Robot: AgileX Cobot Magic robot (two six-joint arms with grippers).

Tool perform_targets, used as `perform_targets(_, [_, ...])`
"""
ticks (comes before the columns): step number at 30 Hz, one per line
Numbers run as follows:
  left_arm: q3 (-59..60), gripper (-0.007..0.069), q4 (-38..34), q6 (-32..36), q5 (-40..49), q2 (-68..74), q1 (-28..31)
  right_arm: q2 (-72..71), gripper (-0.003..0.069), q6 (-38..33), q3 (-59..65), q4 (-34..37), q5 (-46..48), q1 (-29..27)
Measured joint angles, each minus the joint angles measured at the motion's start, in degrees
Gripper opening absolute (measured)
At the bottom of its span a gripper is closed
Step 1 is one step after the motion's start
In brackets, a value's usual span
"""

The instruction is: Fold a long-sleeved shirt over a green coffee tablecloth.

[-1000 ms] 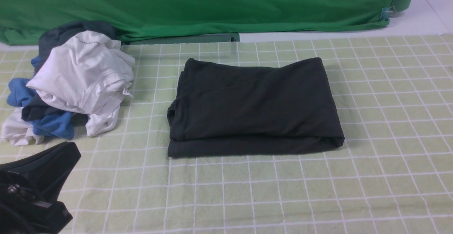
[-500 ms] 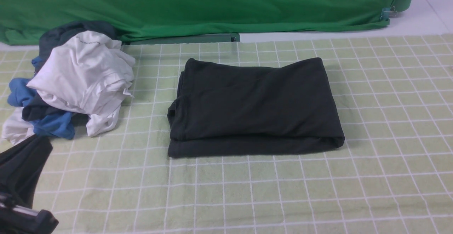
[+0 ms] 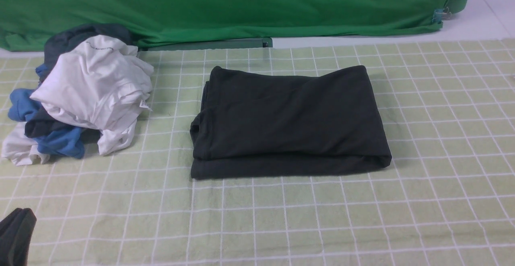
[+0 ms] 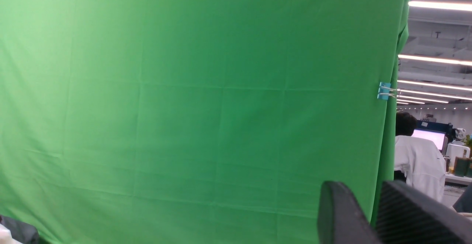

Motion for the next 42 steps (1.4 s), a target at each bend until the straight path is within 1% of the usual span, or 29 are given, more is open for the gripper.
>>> perform_targets(11, [0.0, 0.0013, 0.1, 0.2, 0.7, 0.0, 0.0, 0.0, 0.0196, 0.0, 0.0, 0.0, 0.9, 0.0])
perform_targets(23, [0.0, 0.0013, 0.4, 0.2, 0.7, 0.0, 0.0, 0.0, 0.0198, 0.0, 0.0, 0.0, 1.0, 0.0])
perform_targets(33, [0.0, 0.0015, 0.4, 0.2, 0.7, 0.0, 0.0, 0.0, 0.0233, 0.0, 0.0, 0.0, 1.0, 0.0])
perform_targets(39, [0.0, 0.0015, 0.6, 0.2, 0.7, 0.0, 0.0, 0.0, 0.0237, 0.0, 0.0, 0.0, 1.2, 0.0])
perform_targets(42, [0.0, 0.0015, 1.0, 0.2, 0.7, 0.0, 0.0, -0.8, 0.0238, -1.3, 0.3, 0.0, 4.8, -0.2])
